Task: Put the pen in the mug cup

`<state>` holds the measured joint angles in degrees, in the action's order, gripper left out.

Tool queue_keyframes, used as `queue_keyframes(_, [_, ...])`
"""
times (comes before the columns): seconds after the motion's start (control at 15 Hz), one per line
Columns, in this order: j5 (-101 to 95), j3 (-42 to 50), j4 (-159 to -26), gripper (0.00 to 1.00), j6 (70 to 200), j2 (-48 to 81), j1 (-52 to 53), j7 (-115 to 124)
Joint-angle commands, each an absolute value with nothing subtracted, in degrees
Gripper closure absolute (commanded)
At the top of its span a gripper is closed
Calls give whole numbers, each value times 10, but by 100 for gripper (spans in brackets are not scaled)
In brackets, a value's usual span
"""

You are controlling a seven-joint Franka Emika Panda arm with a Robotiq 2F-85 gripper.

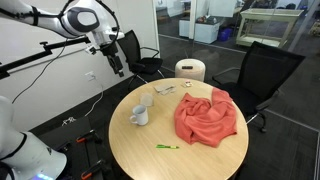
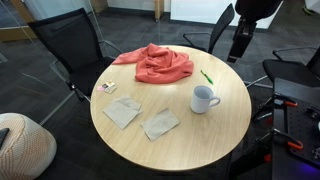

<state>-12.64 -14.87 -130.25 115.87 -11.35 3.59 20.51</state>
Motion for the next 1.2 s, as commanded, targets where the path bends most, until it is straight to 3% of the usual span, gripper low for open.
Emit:
queue_keyframes(0.0, [-122, -115, -1329, 0, 1190, -136, 34, 224])
queue_keyframes(1.13, [-101, 13, -1451, 0, 1460, -100, -67, 263])
